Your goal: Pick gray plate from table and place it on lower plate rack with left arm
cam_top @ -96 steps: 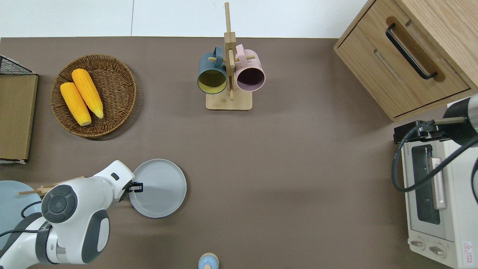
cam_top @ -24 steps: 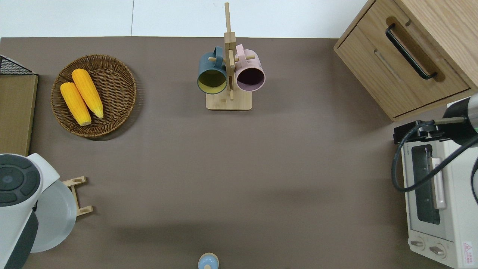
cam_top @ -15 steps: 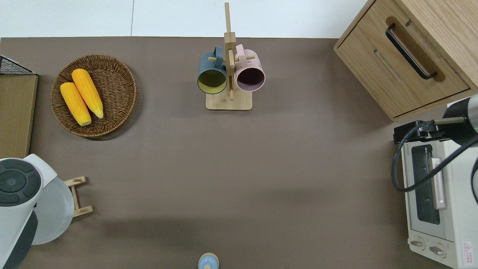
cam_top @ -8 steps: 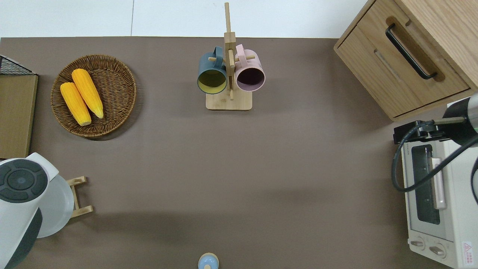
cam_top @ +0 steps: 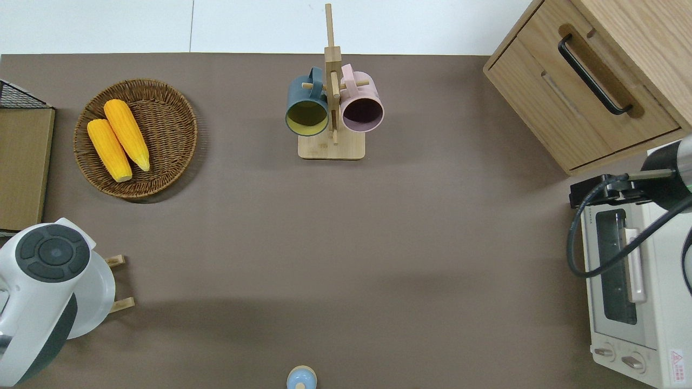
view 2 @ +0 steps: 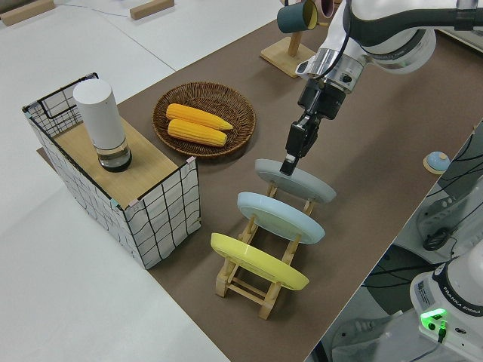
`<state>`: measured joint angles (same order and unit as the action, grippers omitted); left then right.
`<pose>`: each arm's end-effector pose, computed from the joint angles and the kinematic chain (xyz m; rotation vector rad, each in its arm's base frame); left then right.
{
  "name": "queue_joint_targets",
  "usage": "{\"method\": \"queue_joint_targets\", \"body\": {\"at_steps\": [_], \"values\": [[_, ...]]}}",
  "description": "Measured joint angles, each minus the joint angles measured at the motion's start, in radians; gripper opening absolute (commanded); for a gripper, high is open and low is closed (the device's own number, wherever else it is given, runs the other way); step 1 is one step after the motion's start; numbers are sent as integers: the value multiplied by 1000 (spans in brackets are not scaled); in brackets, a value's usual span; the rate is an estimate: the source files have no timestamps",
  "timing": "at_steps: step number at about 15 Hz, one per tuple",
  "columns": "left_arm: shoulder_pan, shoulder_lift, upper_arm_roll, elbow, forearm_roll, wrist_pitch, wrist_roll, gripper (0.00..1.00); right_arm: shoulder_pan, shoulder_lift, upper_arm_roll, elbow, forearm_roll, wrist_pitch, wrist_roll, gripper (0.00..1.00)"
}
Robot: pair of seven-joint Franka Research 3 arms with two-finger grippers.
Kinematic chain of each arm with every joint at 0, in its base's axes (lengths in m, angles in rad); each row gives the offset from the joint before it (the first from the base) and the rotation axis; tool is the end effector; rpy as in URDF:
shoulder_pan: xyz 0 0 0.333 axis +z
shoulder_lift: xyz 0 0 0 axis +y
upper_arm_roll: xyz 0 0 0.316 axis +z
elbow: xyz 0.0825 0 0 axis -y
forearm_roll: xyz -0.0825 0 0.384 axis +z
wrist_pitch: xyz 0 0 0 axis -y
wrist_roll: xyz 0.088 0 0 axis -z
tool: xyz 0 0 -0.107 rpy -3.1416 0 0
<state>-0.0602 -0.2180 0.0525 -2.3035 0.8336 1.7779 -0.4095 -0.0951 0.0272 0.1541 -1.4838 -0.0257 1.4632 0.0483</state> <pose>0.4531 0.0613 0.4374 -2.3239 -0.0996 0.1490 0.5514 0.0283 0.6411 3.1168 0.0134 -0.0721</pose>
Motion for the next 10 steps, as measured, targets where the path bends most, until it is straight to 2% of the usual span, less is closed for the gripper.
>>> {"method": "queue_joint_targets", "body": {"at_steps": [10], "values": [[-2, 9, -15, -5, 47, -10, -40, 0, 0, 0, 0, 0, 0, 0, 0, 983]]}}
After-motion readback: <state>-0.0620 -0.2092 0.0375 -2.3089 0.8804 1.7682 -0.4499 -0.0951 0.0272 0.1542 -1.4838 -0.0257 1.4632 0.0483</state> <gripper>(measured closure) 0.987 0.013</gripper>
